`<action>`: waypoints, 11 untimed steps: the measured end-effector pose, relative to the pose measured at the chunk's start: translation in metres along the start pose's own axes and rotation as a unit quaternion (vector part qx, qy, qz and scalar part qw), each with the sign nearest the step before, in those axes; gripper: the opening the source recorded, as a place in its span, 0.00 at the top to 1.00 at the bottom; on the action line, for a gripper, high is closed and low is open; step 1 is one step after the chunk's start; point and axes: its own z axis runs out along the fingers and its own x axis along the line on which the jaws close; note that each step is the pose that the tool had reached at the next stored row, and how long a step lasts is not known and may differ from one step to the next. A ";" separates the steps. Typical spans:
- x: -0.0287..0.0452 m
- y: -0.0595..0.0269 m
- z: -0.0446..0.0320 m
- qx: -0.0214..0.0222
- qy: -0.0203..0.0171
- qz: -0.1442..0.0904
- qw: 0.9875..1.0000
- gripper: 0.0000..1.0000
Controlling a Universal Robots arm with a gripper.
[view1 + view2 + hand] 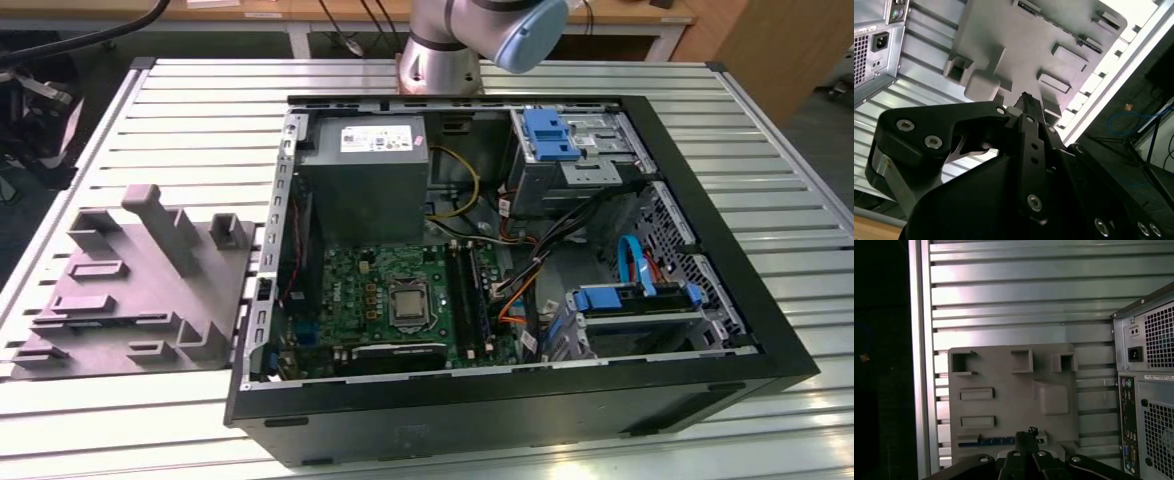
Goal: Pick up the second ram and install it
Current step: 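Reach for the second ram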
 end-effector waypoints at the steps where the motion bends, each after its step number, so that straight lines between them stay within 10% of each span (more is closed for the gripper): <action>1: 0.0019 -0.0005 0.0006 0.000 0.000 0.000 1.000 0.90; 11: 0.0079 -0.0134 0.0112 0.000 0.000 0.000 1.000 0.90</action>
